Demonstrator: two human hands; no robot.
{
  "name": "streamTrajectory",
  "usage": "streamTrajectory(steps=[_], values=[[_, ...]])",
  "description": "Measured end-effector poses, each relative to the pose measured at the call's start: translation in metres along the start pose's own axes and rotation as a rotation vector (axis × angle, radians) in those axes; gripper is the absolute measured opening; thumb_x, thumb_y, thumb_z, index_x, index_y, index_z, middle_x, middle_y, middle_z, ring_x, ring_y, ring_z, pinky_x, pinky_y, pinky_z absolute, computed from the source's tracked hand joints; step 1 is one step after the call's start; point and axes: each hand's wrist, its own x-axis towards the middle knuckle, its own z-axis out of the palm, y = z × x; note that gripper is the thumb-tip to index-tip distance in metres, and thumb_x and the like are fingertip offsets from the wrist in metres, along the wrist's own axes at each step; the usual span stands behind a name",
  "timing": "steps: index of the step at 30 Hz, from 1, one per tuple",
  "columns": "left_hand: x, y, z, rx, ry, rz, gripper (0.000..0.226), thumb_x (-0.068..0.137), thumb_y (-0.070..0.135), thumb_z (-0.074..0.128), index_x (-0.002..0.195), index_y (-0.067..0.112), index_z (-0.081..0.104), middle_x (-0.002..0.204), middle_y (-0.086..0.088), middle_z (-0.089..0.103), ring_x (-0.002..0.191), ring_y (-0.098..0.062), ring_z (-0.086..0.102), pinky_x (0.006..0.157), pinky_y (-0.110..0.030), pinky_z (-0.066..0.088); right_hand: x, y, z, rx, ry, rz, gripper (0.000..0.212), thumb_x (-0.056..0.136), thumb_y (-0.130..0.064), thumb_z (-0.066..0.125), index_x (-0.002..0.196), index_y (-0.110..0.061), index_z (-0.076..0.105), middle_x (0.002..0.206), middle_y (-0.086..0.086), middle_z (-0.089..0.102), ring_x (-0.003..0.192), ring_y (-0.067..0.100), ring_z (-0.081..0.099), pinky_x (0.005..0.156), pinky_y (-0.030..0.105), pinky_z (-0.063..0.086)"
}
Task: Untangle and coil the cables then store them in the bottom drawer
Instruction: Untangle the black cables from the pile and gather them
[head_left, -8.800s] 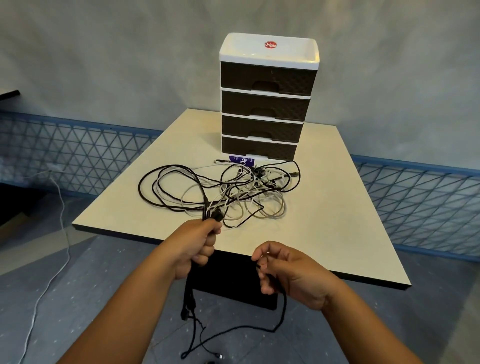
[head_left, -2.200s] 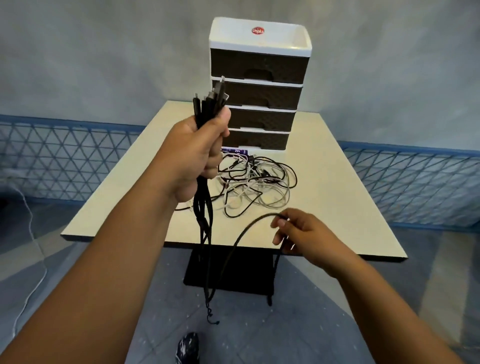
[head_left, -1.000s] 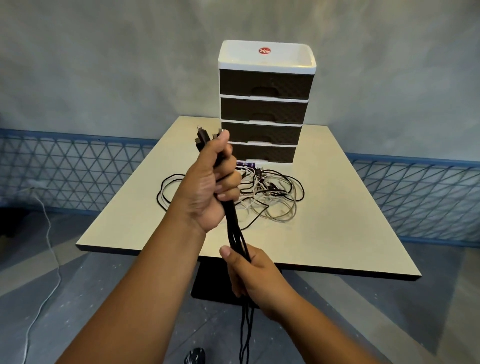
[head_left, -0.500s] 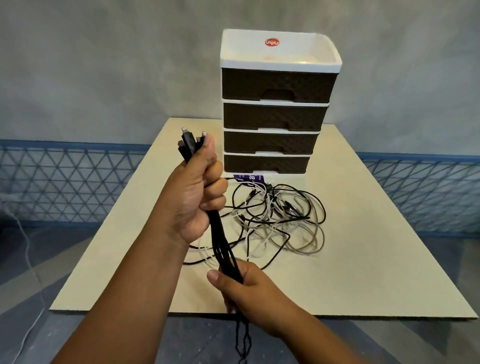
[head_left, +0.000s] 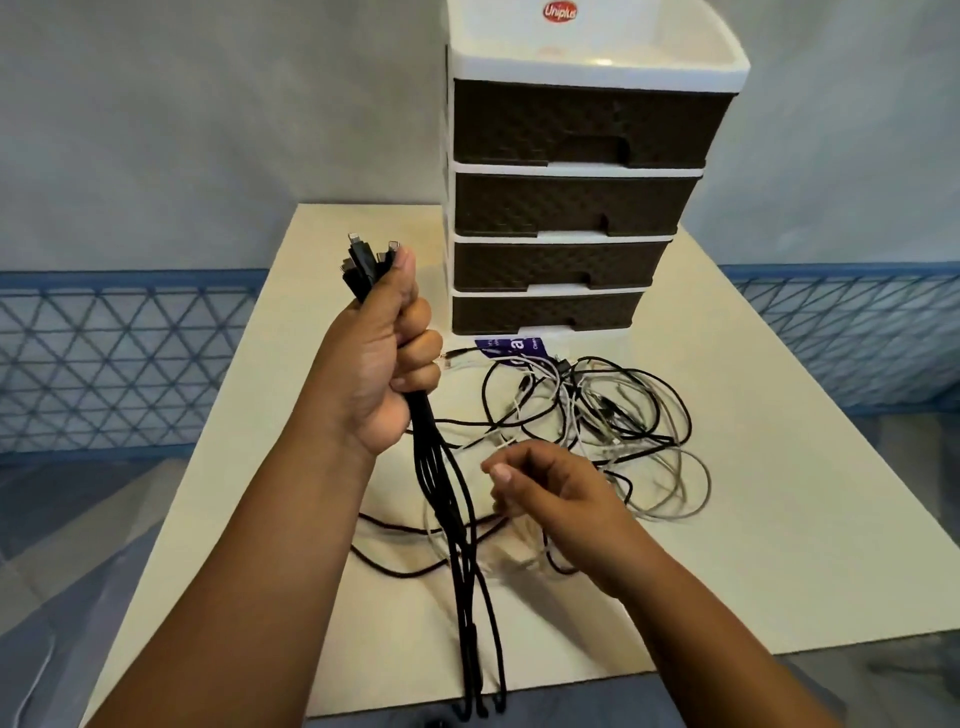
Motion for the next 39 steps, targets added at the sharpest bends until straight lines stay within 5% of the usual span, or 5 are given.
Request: streamTrajectory(steps=[7, 17, 28, 36, 39], values=[[0.016, 0.000, -0.007, -0.010, 0.025, -0.023, 0.039, 0.093, 0.047, 0.051, 0.062, 0.026, 0.040, 0.049, 0.010, 0.023, 0.039, -0.001, 0.016, 0.035, -0.015, 0.013, 0.063, -0.021, -0.032, -0.073, 0.303, 0.059, 0.012, 0.097, -0.015, 0.058, 0.097, -0.011, 0.068, 0.083, 0.005, 0.070, 0.070, 0.019, 0.068, 0.073, 0.037, 0.058], [0.030, -0.003, -0.008, -0.006, 0.103, -0.009, 0.039, 0.088, 0.048, 0.055, 0.061, 0.026, 0.037, 0.048, 0.011, 0.022, 0.036, 0.000, 0.017, 0.033, -0.014, 0.014, 0.152, 0.008, -0.051, -0.951, 0.306, 0.407, 0.032, 0.092, -0.036, 0.060, 0.079, -0.007, 0.059, 0.082, 0.009, 0.066, 0.071, 0.025, 0.061, 0.063, 0.028, 0.044], [0.034, -0.005, -0.012, -0.025, 0.154, -0.006, 0.037, 0.082, 0.046, 0.060, 0.061, 0.026, 0.038, 0.048, 0.011, 0.021, 0.036, -0.001, 0.016, 0.032, -0.013, 0.014, 0.134, -0.054, -0.079, 0.044, 0.161, 0.214, 0.012, 0.096, -0.016, 0.057, 0.087, -0.009, 0.058, 0.068, 0.008, 0.066, 0.052, 0.016, 0.057, 0.048, 0.025, 0.040], [0.034, -0.005, -0.011, -0.033, 0.162, -0.019, 0.038, 0.084, 0.045, 0.060, 0.059, 0.026, 0.040, 0.048, 0.010, 0.022, 0.036, -0.001, 0.017, 0.031, -0.014, 0.013, 0.123, -0.031, -0.093, -0.490, 0.273, 0.181, 0.020, 0.098, -0.016, 0.050, 0.084, -0.017, 0.065, 0.079, 0.006, 0.070, 0.066, 0.018, 0.068, 0.065, 0.032, 0.056], [0.034, -0.006, -0.010, -0.030, 0.160, -0.024, 0.038, 0.085, 0.045, 0.060, 0.058, 0.026, 0.041, 0.049, 0.010, 0.022, 0.036, -0.001, 0.017, 0.032, -0.014, 0.014, 0.105, -0.028, -0.097, -0.859, 0.026, 0.118, 0.012, 0.093, -0.021, 0.058, 0.092, -0.026, 0.069, 0.084, -0.005, 0.067, 0.073, 0.011, 0.060, 0.063, 0.025, 0.047]])
